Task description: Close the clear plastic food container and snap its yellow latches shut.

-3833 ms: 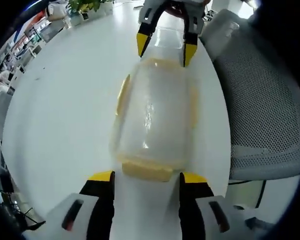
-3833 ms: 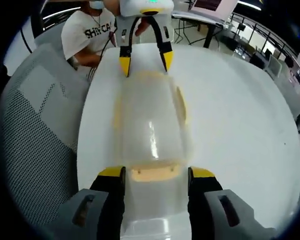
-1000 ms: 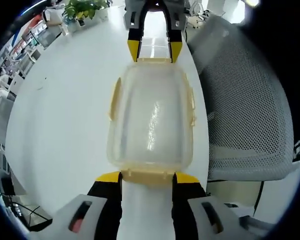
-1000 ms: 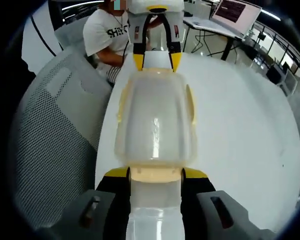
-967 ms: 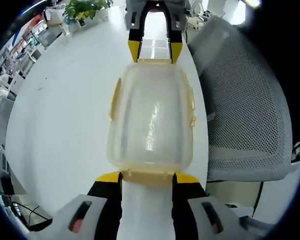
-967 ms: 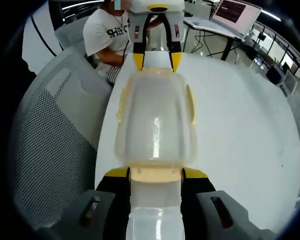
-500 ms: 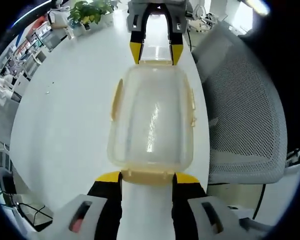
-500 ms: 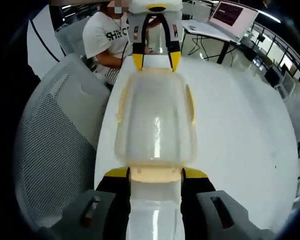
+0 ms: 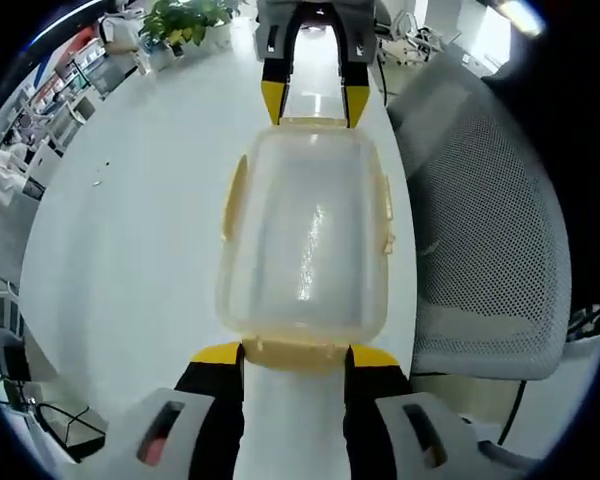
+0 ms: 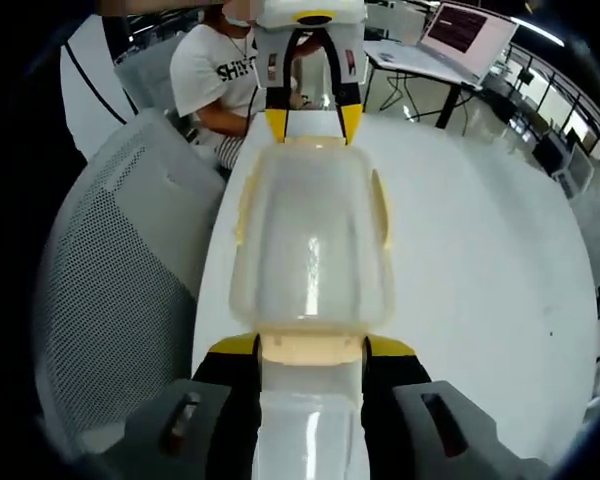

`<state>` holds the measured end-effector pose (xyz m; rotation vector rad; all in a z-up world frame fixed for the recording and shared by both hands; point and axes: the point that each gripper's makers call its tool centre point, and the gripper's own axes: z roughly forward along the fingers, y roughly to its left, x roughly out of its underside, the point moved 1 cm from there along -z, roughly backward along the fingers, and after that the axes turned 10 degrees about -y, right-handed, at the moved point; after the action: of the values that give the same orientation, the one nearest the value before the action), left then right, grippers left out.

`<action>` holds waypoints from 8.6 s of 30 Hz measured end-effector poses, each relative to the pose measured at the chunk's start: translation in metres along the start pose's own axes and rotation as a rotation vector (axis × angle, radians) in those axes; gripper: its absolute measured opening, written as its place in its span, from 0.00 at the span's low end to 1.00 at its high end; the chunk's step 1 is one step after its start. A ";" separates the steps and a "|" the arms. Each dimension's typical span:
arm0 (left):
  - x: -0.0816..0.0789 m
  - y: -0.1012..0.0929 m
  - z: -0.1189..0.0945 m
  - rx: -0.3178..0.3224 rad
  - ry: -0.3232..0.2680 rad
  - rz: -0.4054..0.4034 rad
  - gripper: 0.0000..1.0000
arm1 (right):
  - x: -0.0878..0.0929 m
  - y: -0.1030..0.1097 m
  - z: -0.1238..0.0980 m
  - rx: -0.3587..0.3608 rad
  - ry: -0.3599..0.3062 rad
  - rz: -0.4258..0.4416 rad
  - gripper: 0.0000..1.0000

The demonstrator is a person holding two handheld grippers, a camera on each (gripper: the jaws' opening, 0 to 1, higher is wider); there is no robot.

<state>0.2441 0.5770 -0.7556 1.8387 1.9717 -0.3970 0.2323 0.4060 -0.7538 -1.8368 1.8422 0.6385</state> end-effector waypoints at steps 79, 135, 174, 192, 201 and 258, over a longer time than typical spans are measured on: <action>-0.134 -0.021 0.086 0.017 -0.005 -0.009 0.33 | 0.136 0.006 -0.084 -0.014 0.006 0.013 0.35; -0.190 -0.031 0.125 0.013 -0.065 0.003 0.33 | 0.191 0.009 -0.125 0.026 0.061 -0.008 0.36; -0.188 -0.033 0.134 0.047 -0.059 0.063 0.35 | 0.200 0.011 -0.120 0.056 0.031 0.009 0.37; -0.173 -0.040 0.116 0.041 -0.205 -0.464 0.37 | 0.207 0.007 -0.148 0.167 -0.189 0.495 0.36; -0.176 -0.037 0.111 -0.019 -0.432 -0.989 0.36 | 0.193 -0.001 -0.145 0.231 -0.375 0.842 0.33; -0.193 -0.034 0.134 -0.083 -0.415 -1.183 0.21 | 0.193 0.012 -0.127 0.162 -0.268 0.955 0.07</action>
<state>0.2323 0.3417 -0.7820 0.2910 2.4580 -0.8991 0.2199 0.1758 -0.7732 -0.6342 2.4197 0.9392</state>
